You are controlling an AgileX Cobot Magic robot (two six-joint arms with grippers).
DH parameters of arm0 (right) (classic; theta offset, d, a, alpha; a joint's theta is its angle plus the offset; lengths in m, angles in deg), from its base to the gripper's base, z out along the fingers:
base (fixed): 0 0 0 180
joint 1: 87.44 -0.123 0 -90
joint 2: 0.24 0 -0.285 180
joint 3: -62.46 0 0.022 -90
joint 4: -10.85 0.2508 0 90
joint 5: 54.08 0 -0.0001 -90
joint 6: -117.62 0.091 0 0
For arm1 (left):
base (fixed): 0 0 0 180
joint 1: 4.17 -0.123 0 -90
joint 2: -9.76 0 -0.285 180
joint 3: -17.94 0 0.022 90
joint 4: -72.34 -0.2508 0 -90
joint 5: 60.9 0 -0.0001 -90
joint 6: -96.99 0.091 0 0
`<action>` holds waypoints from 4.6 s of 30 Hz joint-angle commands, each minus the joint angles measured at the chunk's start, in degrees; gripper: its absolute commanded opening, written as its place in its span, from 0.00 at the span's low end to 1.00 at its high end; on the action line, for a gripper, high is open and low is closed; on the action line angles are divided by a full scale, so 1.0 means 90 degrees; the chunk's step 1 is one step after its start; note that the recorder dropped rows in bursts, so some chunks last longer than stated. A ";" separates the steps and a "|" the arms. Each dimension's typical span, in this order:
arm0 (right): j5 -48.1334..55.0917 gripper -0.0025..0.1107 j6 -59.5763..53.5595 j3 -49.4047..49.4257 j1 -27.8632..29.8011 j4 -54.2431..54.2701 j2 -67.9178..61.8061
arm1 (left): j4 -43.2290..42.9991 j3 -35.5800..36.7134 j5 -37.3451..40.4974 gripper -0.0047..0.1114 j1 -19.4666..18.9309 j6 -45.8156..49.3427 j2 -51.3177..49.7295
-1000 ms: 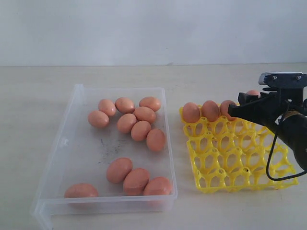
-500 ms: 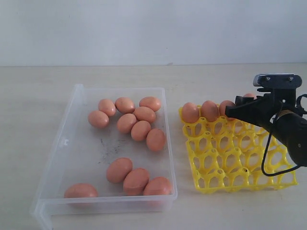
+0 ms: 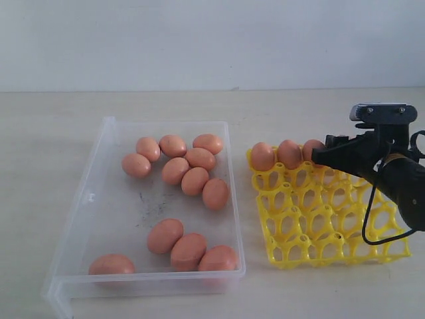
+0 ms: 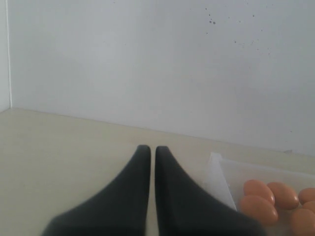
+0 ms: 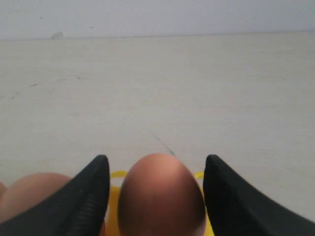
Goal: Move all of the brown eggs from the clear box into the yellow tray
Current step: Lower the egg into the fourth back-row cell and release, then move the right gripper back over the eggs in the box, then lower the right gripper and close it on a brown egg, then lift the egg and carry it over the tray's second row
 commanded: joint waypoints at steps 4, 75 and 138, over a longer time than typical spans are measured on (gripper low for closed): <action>0.0110 0.50 -0.0033 -0.0015 0.0035 0.0016 0.0145 | 0.0056 0.0022 -0.0018 0.07 0.0011 -0.0057 0.0016; 1.1486 0.50 0.1275 -0.6478 -0.3756 -0.1503 -0.1208 | 0.0056 0.0022 -0.0018 0.07 0.0011 -0.0057 0.0016; 0.9656 0.02 1.1197 -0.0910 -0.3766 -1.1343 0.2659 | 0.0056 0.0022 -0.0018 0.07 0.0011 -0.0057 0.0016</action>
